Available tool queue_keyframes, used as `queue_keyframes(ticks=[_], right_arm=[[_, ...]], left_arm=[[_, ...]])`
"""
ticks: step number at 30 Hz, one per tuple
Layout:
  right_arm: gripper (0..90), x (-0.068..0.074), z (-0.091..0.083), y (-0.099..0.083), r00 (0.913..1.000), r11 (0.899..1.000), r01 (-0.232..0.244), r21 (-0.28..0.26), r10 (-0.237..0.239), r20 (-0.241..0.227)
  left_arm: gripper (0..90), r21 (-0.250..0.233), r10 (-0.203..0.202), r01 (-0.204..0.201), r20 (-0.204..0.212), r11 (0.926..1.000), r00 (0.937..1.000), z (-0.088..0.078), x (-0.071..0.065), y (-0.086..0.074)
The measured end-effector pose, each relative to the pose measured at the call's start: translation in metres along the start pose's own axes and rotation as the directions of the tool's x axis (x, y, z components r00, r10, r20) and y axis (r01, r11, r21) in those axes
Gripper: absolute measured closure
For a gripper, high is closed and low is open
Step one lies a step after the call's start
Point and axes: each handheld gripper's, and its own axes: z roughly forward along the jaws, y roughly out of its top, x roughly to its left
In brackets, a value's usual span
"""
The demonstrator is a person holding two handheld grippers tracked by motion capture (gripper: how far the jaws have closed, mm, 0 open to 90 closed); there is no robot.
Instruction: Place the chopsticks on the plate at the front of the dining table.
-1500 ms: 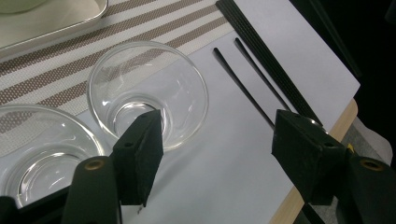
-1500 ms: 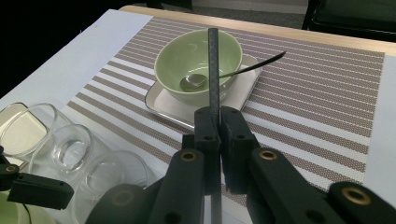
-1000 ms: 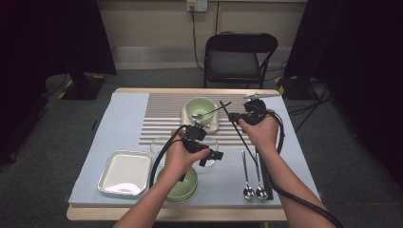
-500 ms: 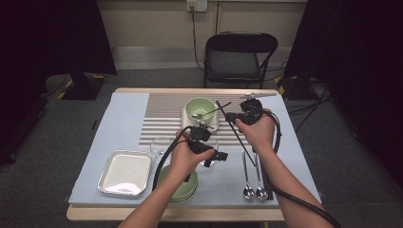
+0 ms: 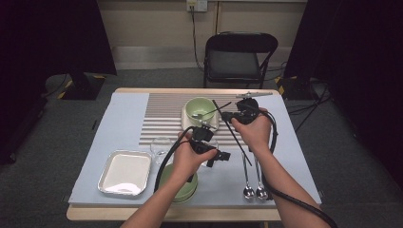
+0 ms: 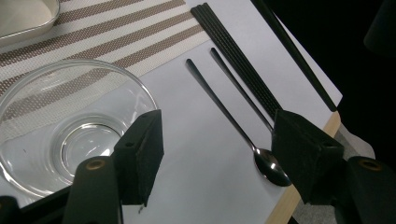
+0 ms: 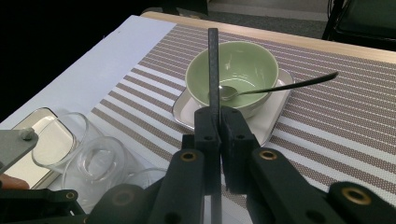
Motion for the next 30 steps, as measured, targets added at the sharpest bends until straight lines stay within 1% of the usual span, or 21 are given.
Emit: queue_keyframes(ticks=[8, 10, 11, 12, 17, 18, 19, 20, 21, 22, 23, 24, 26, 29, 30], right_arm=[[86.6, 0.004, 0.003, 0.001, 0.9999, 1.0, -0.002, -0.001, 0.002, -0.011], [86.6, 0.005, 0.003, 0.001, 1.0, 1.0, 0.001, -0.001, -0.001, -0.01], [86.6, 0.005, 0.004, 0.001, 0.9999, 1.0, 0.003, 0.0, -0.003, -0.01], [86.6, 0.005, 0.004, 0.001, 0.9999, 1.0, 0.003, 0.0, -0.003, -0.01], [86.6, 0.006, 0.005, 0.001, 0.9999, 1.0, -0.003, -0.002, 0.003, -0.01], [86.6, 0.006, 0.005, 0.001, 0.9999, 1.0, -0.003, -0.002, 0.003, -0.01], [86.6, 0.006, 0.006, 0.001, 0.9999, 1.0, -0.005, -0.002, 0.005, -0.011], [86.6, 0.006, 0.006, 0.001, 0.9998, 1.0, -0.008, -0.005, 0.008, -0.016], [86.6, 0.006, 0.006, 0.001, 0.9998, 1.0, -0.008, -0.005, 0.008, -0.016], [86.6, 0.007, 0.006, 0.001, 0.9998, 1.0, -0.009, -0.005, 0.009, -0.016], [86.5, 0.008, 0.007, 0.002, 0.9997, 1.0, -0.014, -0.005, 0.014, -0.02], [86.5, 0.008, 0.007, 0.002, 0.9997, 1.0, -0.014, -0.005, 0.014, -0.02], [86.6, 0.009, 0.008, 0.002, 0.9997, 1.0, -0.013, -0.005, 0.013, -0.02], [86.6, 0.011, 0.009, 0.004, 0.9996, 1.0, -0.013, -0.005, 0.013, -0.026], [86.6, 0.011, 0.009, 0.004, 0.9996, 1.0, -0.013, -0.005, 0.013, -0.026]], left_arm=[[35.1, -0.019, -0.017, 0.018, 0.01, 0.9997, 0.9998, 0.002, -0.001, 0.001], [35.6, -0.034, -0.029, 0.029, 0.014, 0.999, 0.9995, 0.002, -0.001, 0.002], [36.0, -0.034, -0.029, 0.029, 0.014, 0.999, 0.9995, 0.002, -0.001, 0.002], [36.0, -0.046, -0.039, 0.04, 0.021, 0.9982, 0.999, 0.002, -0.001, 0.002], [37.5, -0.066, -0.063, 0.067, 0.055, 0.9956, 0.9965, 0.003, -0.003, 0.004], [38.5, -0.066, -0.063, 0.067, 0.055, 0.9956, 0.9965, 0.003, -0.003, 0.004], [38.5, -0.071, -0.067, 0.072, 0.062, 0.9949, 0.9958, 0.003, -0.003, 0.004], [39.6, -0.084, -0.083, 0.089, 0.07, 0.9925, 0.9941, 0.005, -0.004, 0.004], [40.4, -0.084, -0.083, 0.089, 0.07, 0.9925, 0.9941, 0.005, -0.004, 0.004], [40.4, -0.086, -0.091, 0.097, 0.079, 0.9915, 0.9928, 0.005, -0.004, 0.005], [43.0, -0.094, -0.102, 0.109, 0.083, 0.9895, 0.9914, 0.006, -0.004, 0.005], [45.0, -0.094, -0.102, 0.109, 0.083, 0.9895, 0.9914, 0.006, -0.004, 0.005], [45.9, -0.102, -0.119, 0.129, 0.098, 0.9864, 0.9881, 0.007, -0.005, 0.006], [51.2, -0.11, -0.129, 0.141, 0.111, 0.9839, 0.9854, 0.01, -0.008, 0.007], [52.2, -0.11, -0.129, 0.141, 0.111, 0.9839, 0.9854, 0.01, -0.008, 0.007]])
